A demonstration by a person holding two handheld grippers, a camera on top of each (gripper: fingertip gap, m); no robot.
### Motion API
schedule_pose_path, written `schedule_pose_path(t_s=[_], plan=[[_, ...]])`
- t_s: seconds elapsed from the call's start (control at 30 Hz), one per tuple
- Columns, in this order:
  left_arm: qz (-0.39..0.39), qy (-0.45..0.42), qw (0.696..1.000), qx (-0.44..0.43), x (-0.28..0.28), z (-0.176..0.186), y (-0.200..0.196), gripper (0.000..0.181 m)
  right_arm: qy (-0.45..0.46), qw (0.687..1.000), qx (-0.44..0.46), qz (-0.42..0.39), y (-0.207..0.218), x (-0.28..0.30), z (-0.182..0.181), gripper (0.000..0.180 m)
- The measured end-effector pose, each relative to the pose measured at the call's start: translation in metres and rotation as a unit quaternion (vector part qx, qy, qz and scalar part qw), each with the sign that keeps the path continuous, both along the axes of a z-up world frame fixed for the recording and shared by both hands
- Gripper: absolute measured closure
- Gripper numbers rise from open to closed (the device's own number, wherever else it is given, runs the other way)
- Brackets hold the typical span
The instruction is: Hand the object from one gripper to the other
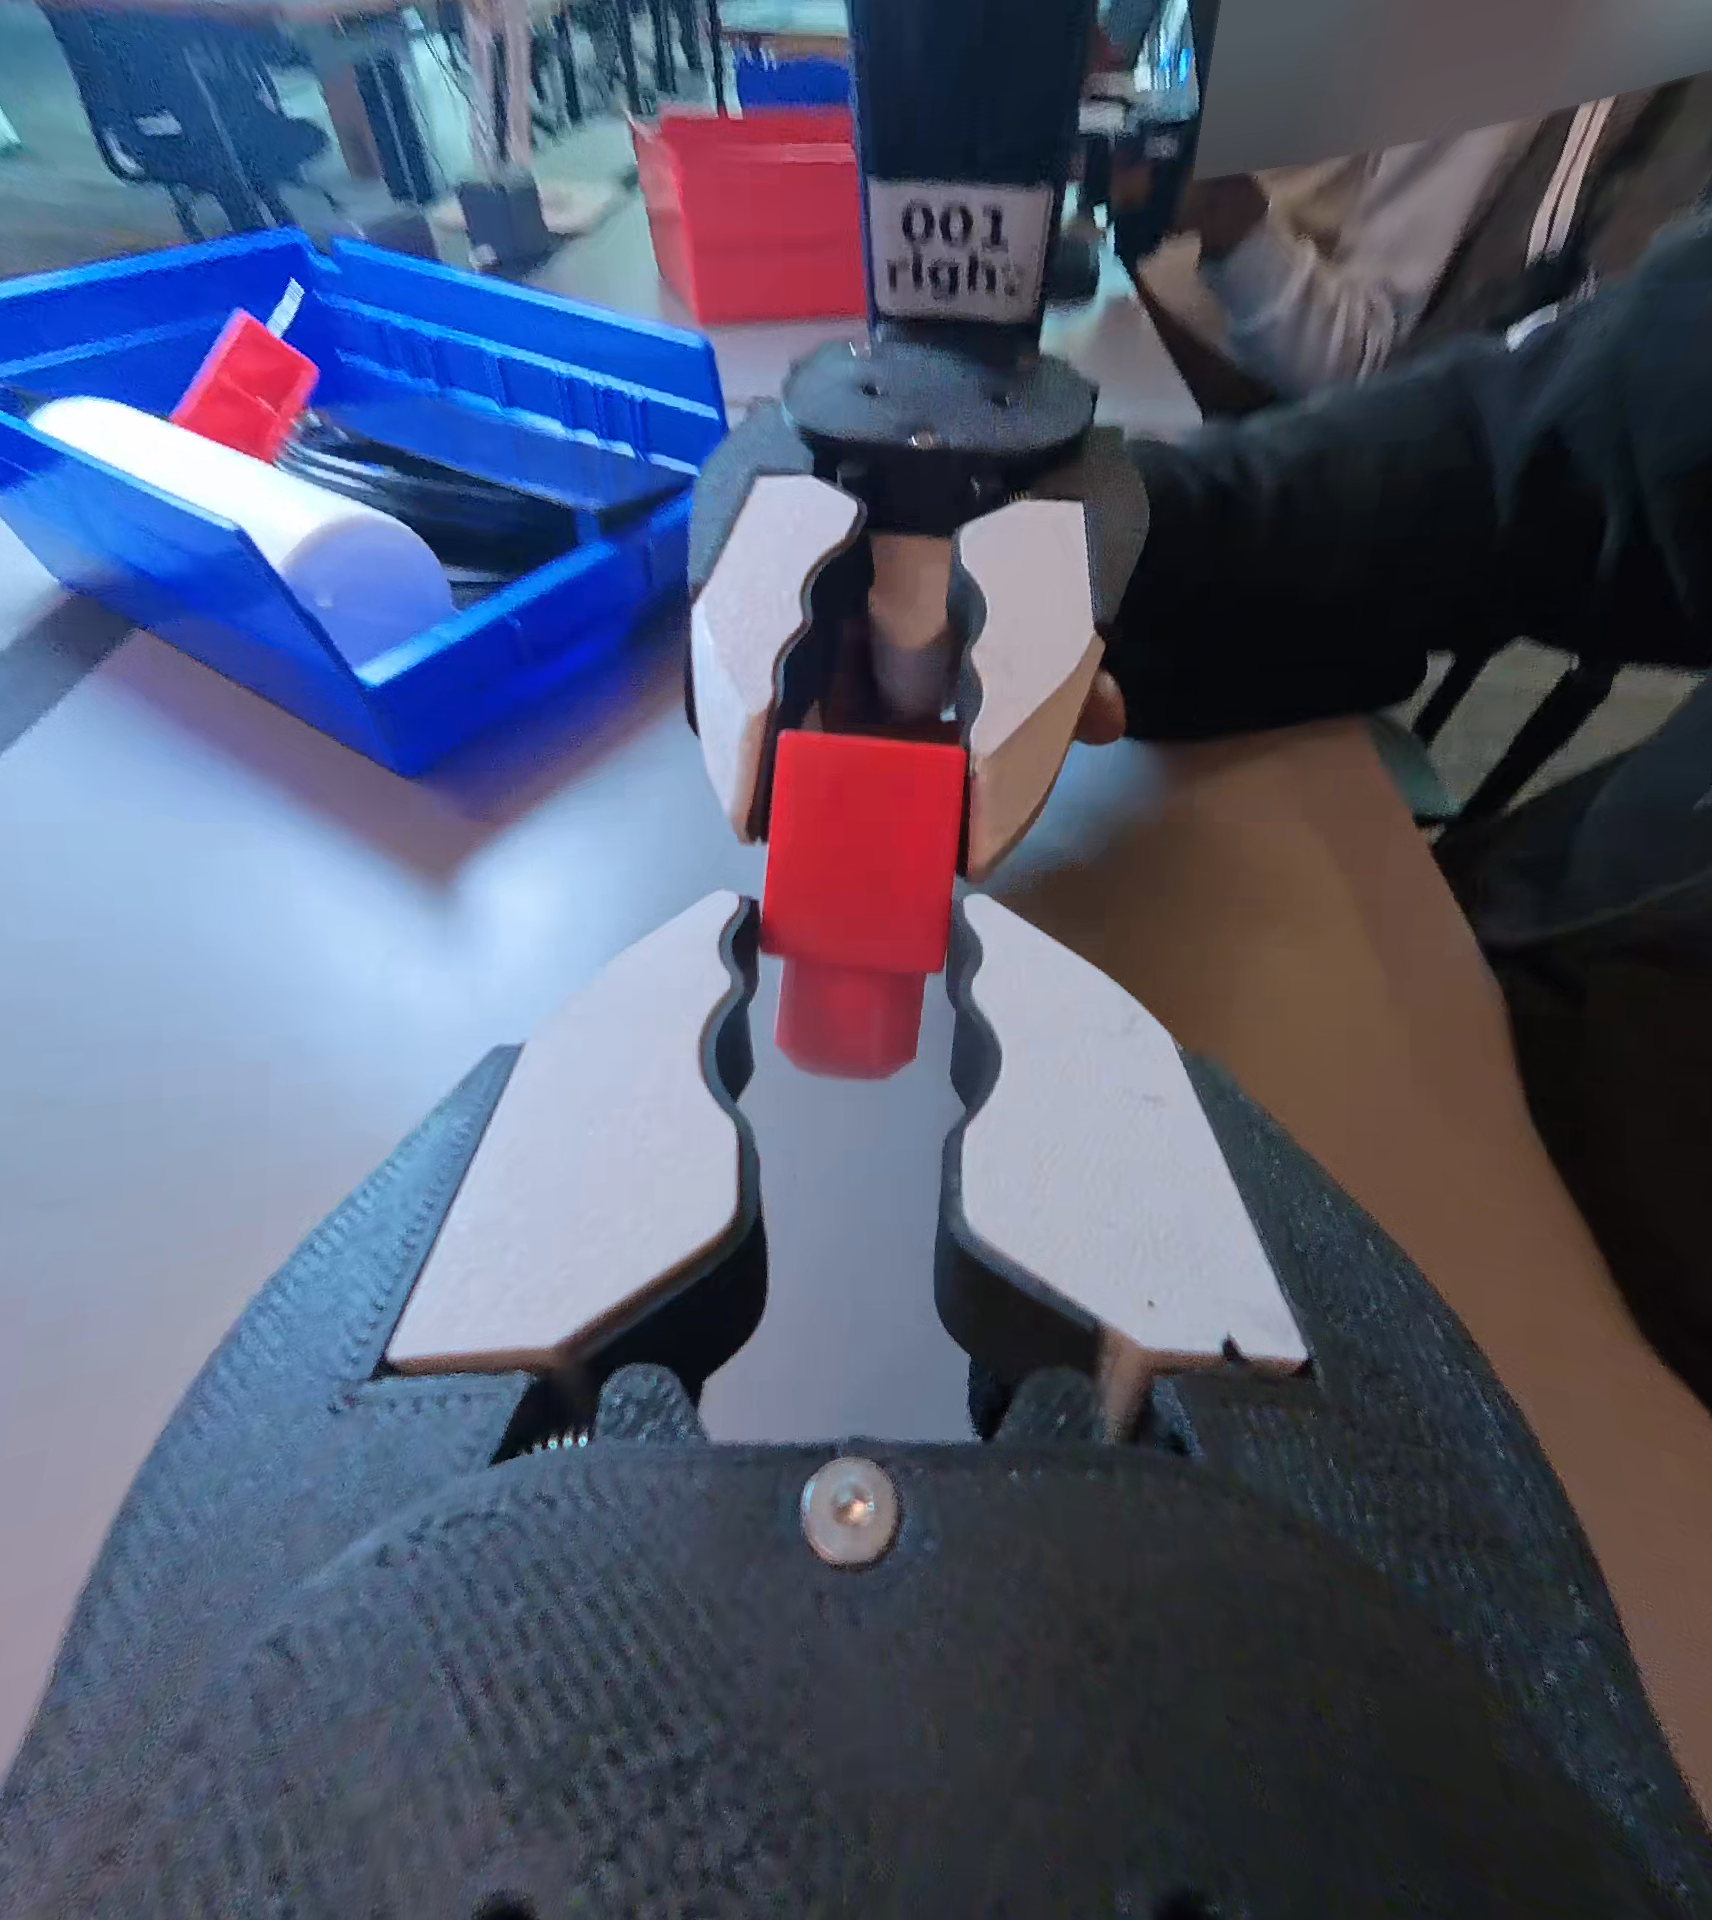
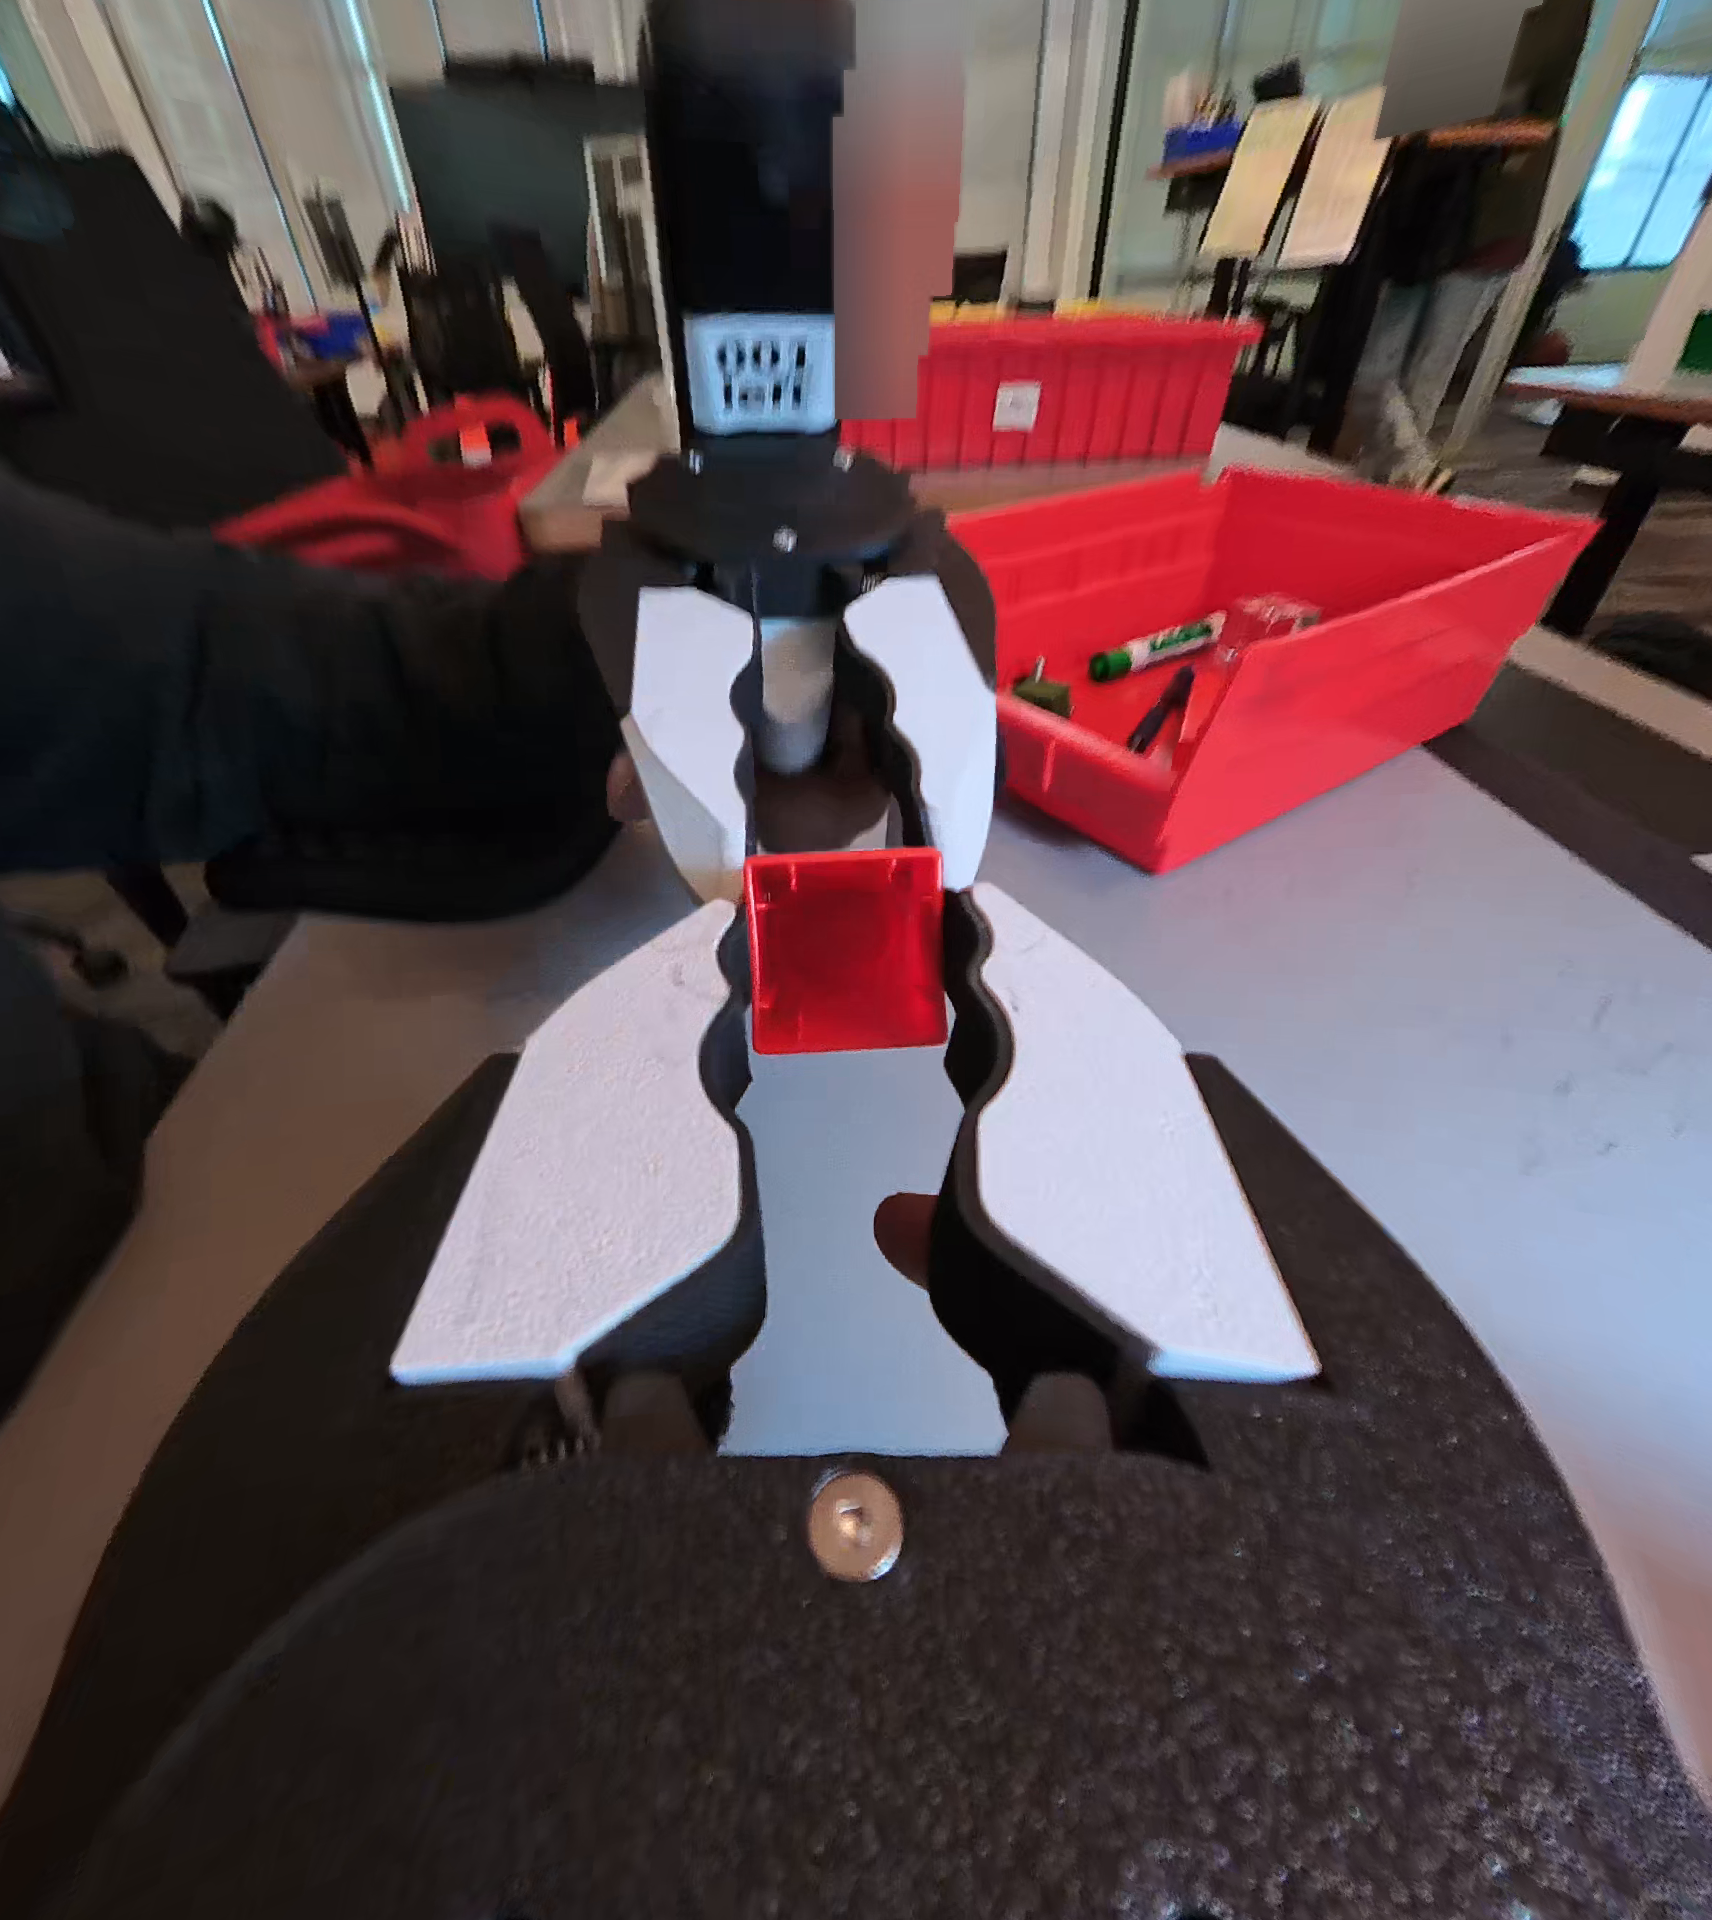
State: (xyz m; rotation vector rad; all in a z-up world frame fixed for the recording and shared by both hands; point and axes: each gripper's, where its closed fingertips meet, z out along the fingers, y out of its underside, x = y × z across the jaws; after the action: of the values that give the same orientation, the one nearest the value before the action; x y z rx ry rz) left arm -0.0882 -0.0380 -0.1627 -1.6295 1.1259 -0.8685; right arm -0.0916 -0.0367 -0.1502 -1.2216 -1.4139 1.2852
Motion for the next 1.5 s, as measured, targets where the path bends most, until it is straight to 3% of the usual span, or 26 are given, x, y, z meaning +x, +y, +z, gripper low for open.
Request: schedule_pose_path(t_s=[0.1,0.27,0.37,0.57,0.63,0.7,1.0,1.1,1.23,1.4,1.5], plan=[[0.006,-0.045,0.999,0.002,0.001,0.009,0.003,0.137,0.045,0.999,-0.023,-0.009,0.005,0.005,0.015,0.145],[0.002,-0.080,0.997,0.003,0.006,0.015,0.002,0.146,0.045,0.999,-0.023,-0.001,0.000,0.002,0.011,0.144],[-0.001,-0.044,0.999,-0.003,0.003,0.011,0.001,0.146,0.016,1.000,0.000,-0.003,0.001,0.002,0.005,0.143],[-0.010,0.097,0.995,-0.004,-0.008,-0.023,-0.003,0.146,-0.052,0.998,0.022,0.009,-0.001,0.002,-0.012,0.123],[-0.014,0.100,0.995,-0.005,-0.005,-0.025,-0.005,0.146,-0.116,0.992,0.044,0.035,-0.012,0.001,-0.036,0.132],[-0.022,0.104,0.994,-0.003,-0.006,-0.025,-0.007,0.146,-0.121,0.990,0.076,0.015,-0.009,-0.002,-0.044,0.145],[-0.001,-0.087,0.996,-0.010,-0.008,0.017,0.004,0.134,0.061,0.998,-0.022,-0.004,0.004,0.005,0.016,0.146],[-0.011,-0.144,0.989,-0.023,0.001,0.030,0.001,0.139,0.062,0.998,-0.029,0.002,0.000,0.003,0.014,0.146],[-0.007,-0.108,0.994,-0.022,-0.002,0.025,0.001,0.146,0.018,1.000,-0.020,0.007,-0.002,-0.001,0.000,0.145],[-0.005,-0.016,1.000,-0.025,-0.007,0.003,0.002,0.146,-0.038,0.999,0.006,0.006,0.000,0.000,-0.013,0.132],[-0.011,0.014,0.999,-0.027,-0.002,-0.007,-0.001,0.146,-0.061,0.998,0.018,0.009,-0.005,-0.003,-0.025,0.144]])
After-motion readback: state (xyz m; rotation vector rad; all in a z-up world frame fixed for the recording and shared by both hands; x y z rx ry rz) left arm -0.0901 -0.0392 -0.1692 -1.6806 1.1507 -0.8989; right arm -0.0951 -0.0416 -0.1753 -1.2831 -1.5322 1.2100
